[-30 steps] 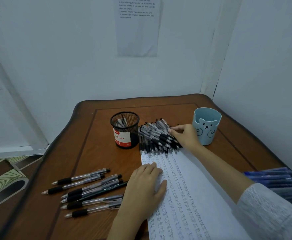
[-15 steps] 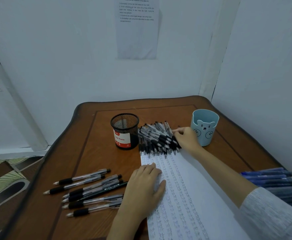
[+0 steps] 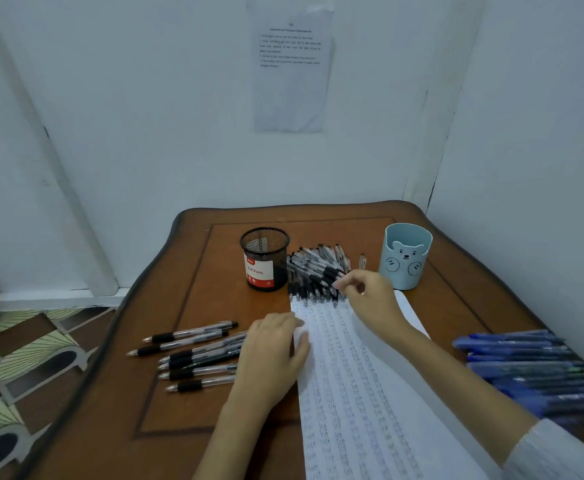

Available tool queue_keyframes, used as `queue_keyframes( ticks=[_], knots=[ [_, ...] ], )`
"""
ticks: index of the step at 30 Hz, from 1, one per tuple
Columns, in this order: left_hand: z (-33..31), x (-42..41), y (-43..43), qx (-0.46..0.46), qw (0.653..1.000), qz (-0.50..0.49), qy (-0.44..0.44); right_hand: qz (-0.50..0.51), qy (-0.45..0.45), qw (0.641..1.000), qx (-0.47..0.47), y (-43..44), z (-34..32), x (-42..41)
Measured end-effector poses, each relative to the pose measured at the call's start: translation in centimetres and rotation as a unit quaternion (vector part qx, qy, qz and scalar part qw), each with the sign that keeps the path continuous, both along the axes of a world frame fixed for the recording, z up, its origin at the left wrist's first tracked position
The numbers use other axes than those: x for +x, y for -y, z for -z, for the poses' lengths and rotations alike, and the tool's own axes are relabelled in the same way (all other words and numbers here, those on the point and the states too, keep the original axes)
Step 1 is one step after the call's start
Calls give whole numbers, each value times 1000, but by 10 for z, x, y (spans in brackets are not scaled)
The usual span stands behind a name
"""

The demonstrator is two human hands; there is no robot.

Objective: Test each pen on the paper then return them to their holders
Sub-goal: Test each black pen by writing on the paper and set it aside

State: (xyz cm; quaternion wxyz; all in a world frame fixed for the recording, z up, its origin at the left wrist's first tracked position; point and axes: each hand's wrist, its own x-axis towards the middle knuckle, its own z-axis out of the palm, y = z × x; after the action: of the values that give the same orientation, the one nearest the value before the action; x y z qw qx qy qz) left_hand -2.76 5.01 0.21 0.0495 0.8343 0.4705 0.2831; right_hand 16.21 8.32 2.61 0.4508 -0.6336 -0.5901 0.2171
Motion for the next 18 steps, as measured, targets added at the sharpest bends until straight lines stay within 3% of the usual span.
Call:
queue_keyframes(
  ticks=[4, 8, 13, 16, 18],
  knots=[
    [-1, -32, 6, 5, 996, -78, 44, -87, 12, 994, -71, 15, 5, -29],
    [8, -65, 11, -5, 987, -147, 71, -148, 42, 986, -71, 22, 11, -58],
    [16, -74, 14, -13, 984, -145, 104, -196, 127, 969, -78, 17, 20, -80],
    [17, -73, 14, -9, 984, -145, 102, -185, 228, 953, -77, 14, 24, -83],
    [17, -74, 13, -2, 984, -140, 114, -190, 216, 955, -65, 14, 21, -82]
  ],
)
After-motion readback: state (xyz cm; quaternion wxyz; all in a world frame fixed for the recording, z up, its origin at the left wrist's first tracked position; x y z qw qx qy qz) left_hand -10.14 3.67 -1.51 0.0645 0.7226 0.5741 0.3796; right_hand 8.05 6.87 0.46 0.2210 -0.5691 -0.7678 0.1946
